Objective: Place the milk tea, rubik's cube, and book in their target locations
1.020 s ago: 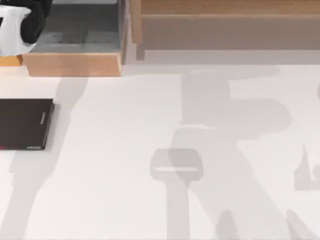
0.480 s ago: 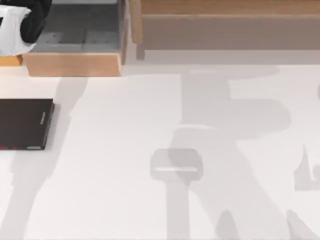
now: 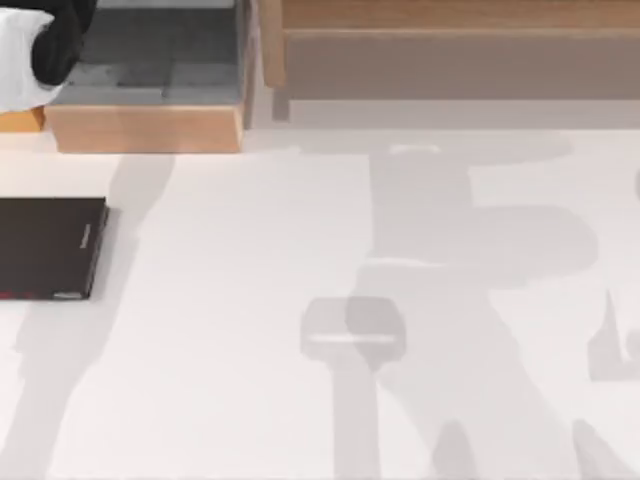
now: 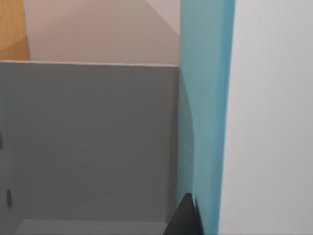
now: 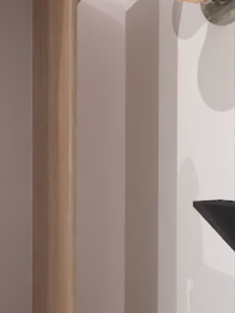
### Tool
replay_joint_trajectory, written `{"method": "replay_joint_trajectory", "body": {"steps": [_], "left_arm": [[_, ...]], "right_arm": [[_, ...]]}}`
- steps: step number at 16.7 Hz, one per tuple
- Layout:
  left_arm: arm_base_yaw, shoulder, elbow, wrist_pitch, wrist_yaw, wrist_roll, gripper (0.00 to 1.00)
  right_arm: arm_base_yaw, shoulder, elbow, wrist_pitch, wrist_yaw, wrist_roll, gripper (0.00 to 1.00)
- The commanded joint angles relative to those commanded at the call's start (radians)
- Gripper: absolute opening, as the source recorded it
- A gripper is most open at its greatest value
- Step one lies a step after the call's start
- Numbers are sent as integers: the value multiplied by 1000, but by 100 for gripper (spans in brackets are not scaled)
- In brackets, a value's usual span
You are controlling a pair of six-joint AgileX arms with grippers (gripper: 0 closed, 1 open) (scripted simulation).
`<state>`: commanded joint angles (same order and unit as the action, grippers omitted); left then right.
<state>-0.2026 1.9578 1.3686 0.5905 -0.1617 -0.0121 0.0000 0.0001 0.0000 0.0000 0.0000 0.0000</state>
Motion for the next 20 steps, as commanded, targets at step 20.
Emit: {"method": "replay_joint_trajectory", "body": {"steps": [20], "left_arm": [[244,-481,-671,355,389,1107,0]], "right_arm": [[0,0,0,0,0,0,100]]}}
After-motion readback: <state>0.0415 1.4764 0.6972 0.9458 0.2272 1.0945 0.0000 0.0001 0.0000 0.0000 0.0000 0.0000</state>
